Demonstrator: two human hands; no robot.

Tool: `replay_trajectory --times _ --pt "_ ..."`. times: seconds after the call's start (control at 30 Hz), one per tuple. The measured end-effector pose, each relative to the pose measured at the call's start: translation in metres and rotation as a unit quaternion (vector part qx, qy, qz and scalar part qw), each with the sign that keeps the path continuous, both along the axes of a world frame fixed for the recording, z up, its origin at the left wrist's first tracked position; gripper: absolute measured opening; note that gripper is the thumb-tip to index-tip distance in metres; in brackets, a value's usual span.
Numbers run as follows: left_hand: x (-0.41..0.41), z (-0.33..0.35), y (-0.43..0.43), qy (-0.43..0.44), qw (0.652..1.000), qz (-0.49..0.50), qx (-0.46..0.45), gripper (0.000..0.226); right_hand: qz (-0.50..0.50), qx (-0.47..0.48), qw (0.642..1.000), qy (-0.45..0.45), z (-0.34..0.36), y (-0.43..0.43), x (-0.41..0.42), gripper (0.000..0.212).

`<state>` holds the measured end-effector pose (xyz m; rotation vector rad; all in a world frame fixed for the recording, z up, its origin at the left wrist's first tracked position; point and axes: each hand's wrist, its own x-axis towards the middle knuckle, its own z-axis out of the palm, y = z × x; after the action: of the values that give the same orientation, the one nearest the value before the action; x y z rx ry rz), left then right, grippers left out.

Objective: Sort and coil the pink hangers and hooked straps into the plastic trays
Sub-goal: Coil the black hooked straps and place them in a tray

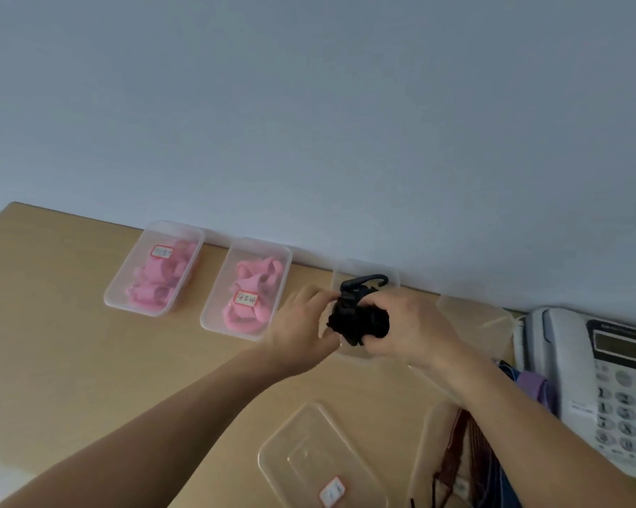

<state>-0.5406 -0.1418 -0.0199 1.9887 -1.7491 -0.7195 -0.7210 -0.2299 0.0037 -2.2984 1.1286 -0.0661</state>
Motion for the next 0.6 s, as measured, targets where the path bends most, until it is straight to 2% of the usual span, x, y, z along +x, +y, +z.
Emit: replay_trajectory --times 0.07,0.13,0.2,0.33,0.6 --pt "0.0 -0.008 0.001 -0.077 0.995 -0.056 0.008 0.068 0.05 -0.006 0.998 0.029 -0.005 -0.007 0.002 0.06" --pt "0.0 -0.013 0.001 -0.11 0.989 -0.094 0.035 0.075 0.098 -0.013 0.994 0.054 -0.01 -0.012 0.005 0.062" --pt "0.0 -0.015 0.0 -0.115 0.988 -0.103 0.03 0.075 0.128 -0.014 0.989 0.072 -0.016 -0.014 0.007 0.061" --pt "0.0 -0.016 -0.003 -0.111 0.986 -0.123 0.024 0.065 0.18 -0.059 0.976 0.107 -0.031 -0.013 0.013 0.042" --pt "-0.003 -0.022 -0.006 -0.117 0.986 -0.117 0.017 0.044 0.191 -0.141 0.959 0.156 -0.04 -0.01 0.013 0.035"
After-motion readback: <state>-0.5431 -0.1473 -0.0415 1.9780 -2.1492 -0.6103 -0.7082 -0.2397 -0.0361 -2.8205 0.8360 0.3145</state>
